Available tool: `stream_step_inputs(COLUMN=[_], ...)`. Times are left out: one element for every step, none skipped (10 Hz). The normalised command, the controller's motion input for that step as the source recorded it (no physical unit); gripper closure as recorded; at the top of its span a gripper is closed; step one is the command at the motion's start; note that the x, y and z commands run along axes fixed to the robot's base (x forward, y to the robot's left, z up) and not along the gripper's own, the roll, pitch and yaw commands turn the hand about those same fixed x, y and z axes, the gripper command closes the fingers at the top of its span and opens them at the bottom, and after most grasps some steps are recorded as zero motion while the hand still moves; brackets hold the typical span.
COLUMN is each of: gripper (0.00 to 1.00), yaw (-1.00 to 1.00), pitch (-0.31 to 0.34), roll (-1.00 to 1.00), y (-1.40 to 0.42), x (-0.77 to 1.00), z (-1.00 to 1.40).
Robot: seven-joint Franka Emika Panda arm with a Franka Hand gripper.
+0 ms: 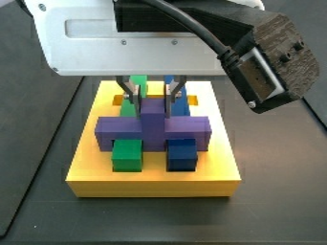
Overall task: Pick up the purple object. Move up. Move to above the board. Insert the purple object.
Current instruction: Insert the purple object.
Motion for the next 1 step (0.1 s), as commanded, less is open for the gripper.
stream_step_inputs(gripper=[1.0], yaw=[0.0], pitch=[0.0], roll=[0.0], y=[0.0], x=[0.0], z=[0.0])
